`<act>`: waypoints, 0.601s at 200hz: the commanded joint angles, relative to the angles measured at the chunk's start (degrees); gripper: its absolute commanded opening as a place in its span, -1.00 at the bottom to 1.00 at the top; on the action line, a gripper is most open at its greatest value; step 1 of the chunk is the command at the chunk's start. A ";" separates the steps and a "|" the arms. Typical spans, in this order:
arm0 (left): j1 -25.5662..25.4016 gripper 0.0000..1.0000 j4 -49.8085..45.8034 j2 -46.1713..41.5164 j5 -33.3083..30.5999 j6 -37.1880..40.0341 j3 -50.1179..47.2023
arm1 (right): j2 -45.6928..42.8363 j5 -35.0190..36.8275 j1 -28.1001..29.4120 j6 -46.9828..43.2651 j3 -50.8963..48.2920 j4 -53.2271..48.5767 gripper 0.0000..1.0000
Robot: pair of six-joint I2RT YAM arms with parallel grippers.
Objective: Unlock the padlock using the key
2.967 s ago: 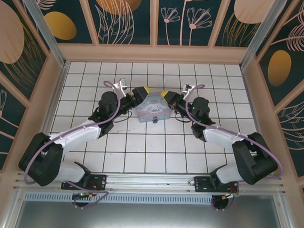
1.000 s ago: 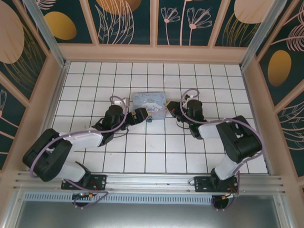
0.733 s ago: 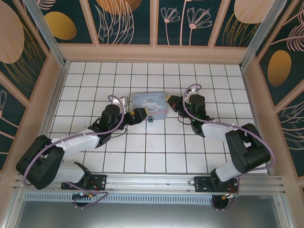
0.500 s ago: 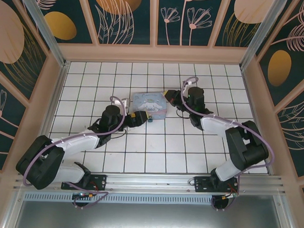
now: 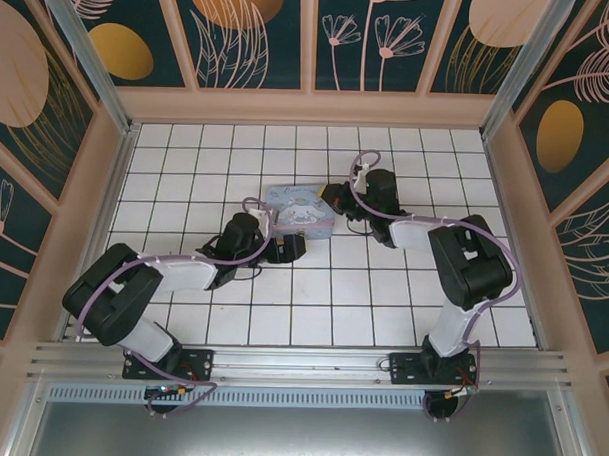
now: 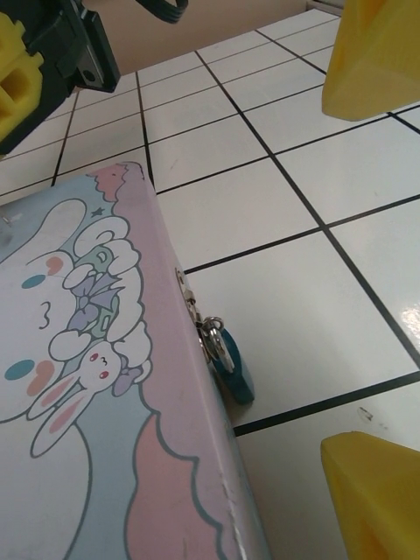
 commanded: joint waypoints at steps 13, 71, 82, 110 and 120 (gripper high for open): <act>-0.70 0.83 2.95 3.66 1.95 2.20 2.73 | 1.97 -3.12 -0.43 0.01 3.23 2.32 -1.00; -0.86 0.82 5.98 7.34 0.78 5.07 3.41 | 4.45 -4.68 -1.18 2.94 1.95 6.18 -1.00; -0.87 0.82 6.27 7.96 0.73 6.06 3.66 | 4.70 -4.42 -1.53 3.78 1.23 7.40 -1.00; -0.88 0.82 6.47 9.03 0.08 8.85 4.55 | 5.27 -4.48 -1.97 4.92 0.40 9.06 -1.00; -0.95 0.82 5.81 9.23 -0.45 9.98 5.21 | 5.46 -4.48 -2.00 4.98 0.33 9.16 -1.00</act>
